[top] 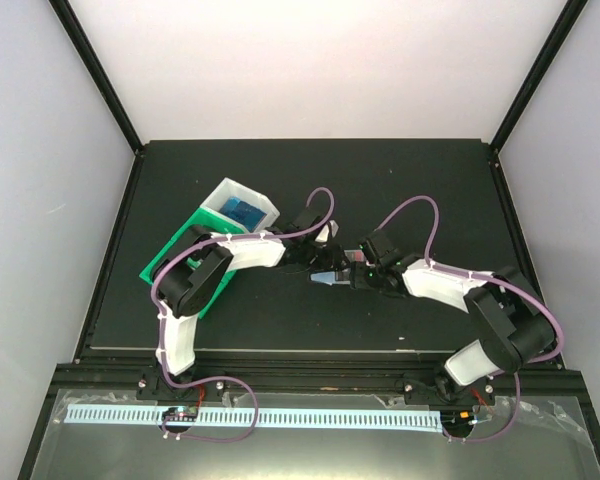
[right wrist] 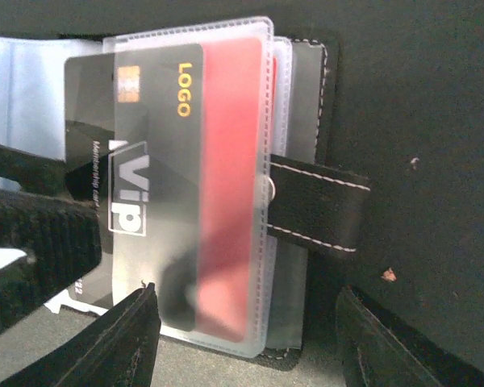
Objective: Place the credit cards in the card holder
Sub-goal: Insert the credit card into the card holder, then turn over the card slot in the card holder.
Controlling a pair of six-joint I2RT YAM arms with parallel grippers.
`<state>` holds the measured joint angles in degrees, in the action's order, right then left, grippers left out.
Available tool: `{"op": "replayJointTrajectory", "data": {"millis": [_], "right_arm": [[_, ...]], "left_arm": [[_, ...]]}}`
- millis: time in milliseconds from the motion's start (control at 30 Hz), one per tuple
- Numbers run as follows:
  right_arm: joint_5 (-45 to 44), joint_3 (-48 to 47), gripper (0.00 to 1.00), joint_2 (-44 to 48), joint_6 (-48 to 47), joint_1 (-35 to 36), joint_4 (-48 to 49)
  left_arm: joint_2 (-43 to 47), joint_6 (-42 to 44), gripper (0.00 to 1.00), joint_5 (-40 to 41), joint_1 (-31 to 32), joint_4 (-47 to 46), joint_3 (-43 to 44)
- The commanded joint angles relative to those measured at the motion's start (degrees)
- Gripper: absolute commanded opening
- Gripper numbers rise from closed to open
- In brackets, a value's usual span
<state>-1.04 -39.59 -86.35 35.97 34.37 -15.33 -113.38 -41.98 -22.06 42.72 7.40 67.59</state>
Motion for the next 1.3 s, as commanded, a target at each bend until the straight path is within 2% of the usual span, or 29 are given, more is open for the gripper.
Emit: {"op": "replayJointTrajectory", "data": {"millis": [0, 233, 467, 700, 1000, 1133, 1267], "right_arm": [[2.23, 0.73, 0.62, -1.27, -0.89, 0.11, 2.17], [2.41, 1.48, 0.63, 0.54, -1.34, 0.08, 2.87], [1.21, 1.98, 0.64, 1.99, -0.95, 0.08, 2.07], [-2.46, 1.69, 0.65, 4.54, -0.57, 0.08, -0.3], [-11.22, -1.34, 0.68, 9.95, -3.02, 1.18, -7.24], [-13.54, -5.8, 0.68, 7.48, -4.83, 4.67, -9.67], [-13.96, -11.82, 0.67, 0.33, -5.54, 9.48, -11.03]], "left_arm": [[-2.35, 1.25, 0.53, -3.57, 0.57, -1.31, 0.82], [-2.57, -0.54, 0.54, -14.96, 0.29, -13.35, -1.81], [-2.01, -2.66, 0.54, -13.71, -0.09, -14.96, -3.56], [1.27, -2.43, 0.55, -10.23, -0.06, -12.32, -5.47], [13.93, 4.32, 0.6, 4.42, -0.17, -2.63, -9.39], [19.48, 3.63, 0.6, 10.14, -1.08, -1.79, -14.43], [24.52, 1.14, 0.59, 11.78, -3.06, -5.18, -21.39]]}}
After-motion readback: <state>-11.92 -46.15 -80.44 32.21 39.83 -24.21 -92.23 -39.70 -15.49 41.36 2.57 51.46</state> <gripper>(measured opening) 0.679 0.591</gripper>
